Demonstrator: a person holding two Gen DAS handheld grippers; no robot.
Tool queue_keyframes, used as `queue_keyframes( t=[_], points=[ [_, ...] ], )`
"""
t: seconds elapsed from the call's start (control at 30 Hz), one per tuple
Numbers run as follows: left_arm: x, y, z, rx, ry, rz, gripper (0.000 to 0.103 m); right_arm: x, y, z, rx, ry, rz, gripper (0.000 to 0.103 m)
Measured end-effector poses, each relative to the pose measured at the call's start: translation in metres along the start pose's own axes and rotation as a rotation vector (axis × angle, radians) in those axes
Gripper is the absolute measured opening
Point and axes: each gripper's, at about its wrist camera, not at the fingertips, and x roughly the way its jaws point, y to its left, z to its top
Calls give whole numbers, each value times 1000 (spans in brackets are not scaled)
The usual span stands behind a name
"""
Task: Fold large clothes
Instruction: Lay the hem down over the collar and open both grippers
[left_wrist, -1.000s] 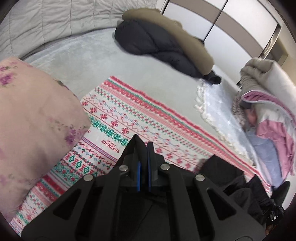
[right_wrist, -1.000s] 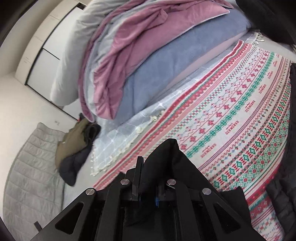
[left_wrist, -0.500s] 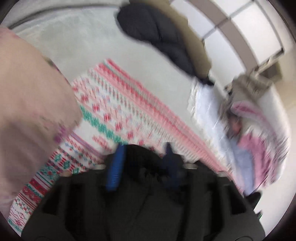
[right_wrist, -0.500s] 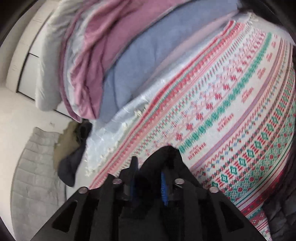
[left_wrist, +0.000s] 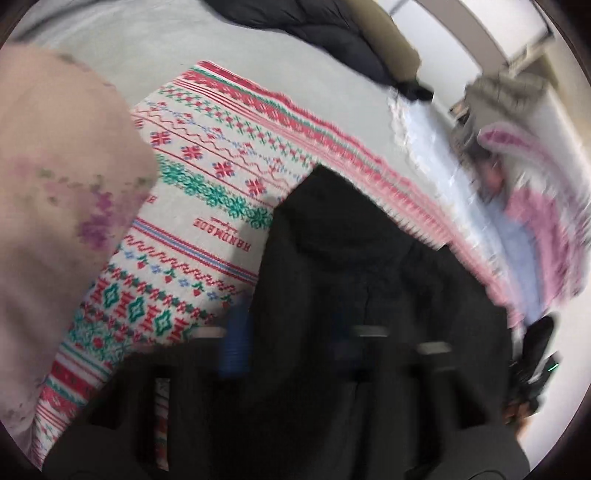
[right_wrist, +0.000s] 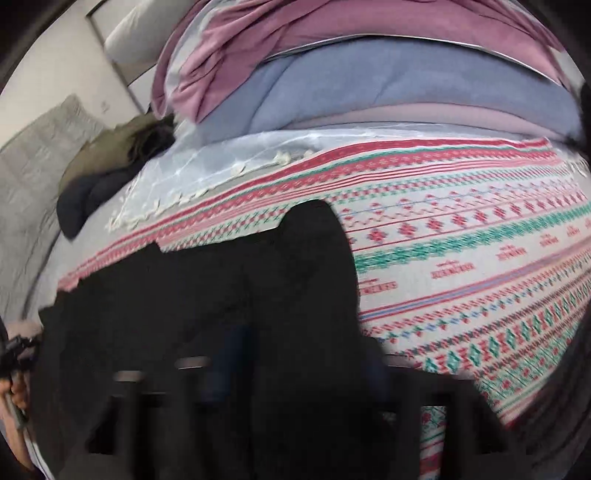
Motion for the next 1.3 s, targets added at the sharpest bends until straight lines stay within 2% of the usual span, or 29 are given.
queue_keyframes(
  t=[0.03, 0.07, 0.13, 0.17, 0.27, 0.33, 0.4, 0.47, 0.53, 0.57, 0.6, 0.63, 0.7, 0.93, 1.0, 1.07, 1.1, 1.13, 1.2, 1.23, 1.3],
  points=[
    [2, -3, -1, 17, -10, 30, 8, 2, 5, 0, -25, -7, -33, 8],
    [-3, -9, -3, 45, -59, 59, 6, -1, 11, -1, -59, -31, -59, 7],
    [-22, -15, -5, 75, -154, 71, 6, -17, 21, 1, -94, -103, -87, 6],
    [-37, -15, -2, 58, -211, 48, 6, -26, 23, 4, -89, -137, -86, 6],
    [-61, -11, 9, -25, -290, -14, 6, -67, 30, 21, -48, -269, -43, 5],
    [-65, -23, 15, -16, -333, 46, 5, -83, 37, 35, -42, -329, -47, 5],
    [-60, -39, 16, 19, -379, 135, 5, -84, 46, 44, -51, -363, -94, 5],
    [-48, -45, 14, 47, -393, 195, 6, -70, 44, 46, -26, -351, -130, 5],
    [-14, -49, 11, 73, -341, 281, 6, -39, 31, 43, 8, -277, -187, 5],
    [4, -46, 8, 67, -312, 316, 6, -15, 24, 38, 31, -213, -212, 5],
    [14, -43, 5, 66, -293, 336, 6, 12, 18, 30, 43, -144, -228, 6],
    [27, -38, 1, 68, -276, 351, 6, 24, 15, 25, 48, -117, -231, 6],
    [36, -35, -2, 74, -285, 364, 6, 45, 9, 18, 70, -101, -224, 6],
    [40, -35, 1, 69, -276, 355, 9, 56, -9, 16, 141, -80, -171, 10],
    [42, -41, 2, 98, -253, 372, 12, 57, -7, 17, 131, -72, -192, 24],
    [35, -46, 10, 124, -185, 360, 16, 47, 0, 21, 103, -23, -232, 53],
    [22, -46, 15, 115, -166, 318, 16, 37, 0, 22, 112, -27, -211, 57],
    [1, -44, 17, 84, -189, 258, 18, 13, -3, 22, 146, -77, -163, 60],
    [-42, -41, 13, 25, -262, 159, 32, -32, -10, 13, 223, -187, -127, 70],
    [-64, -41, 6, 12, -276, 128, 44, -56, -13, 3, 268, -229, -116, 77],
    [-98, -41, -15, 0, -290, 124, 48, -98, -17, -27, 348, -245, -37, 77]
  ],
)
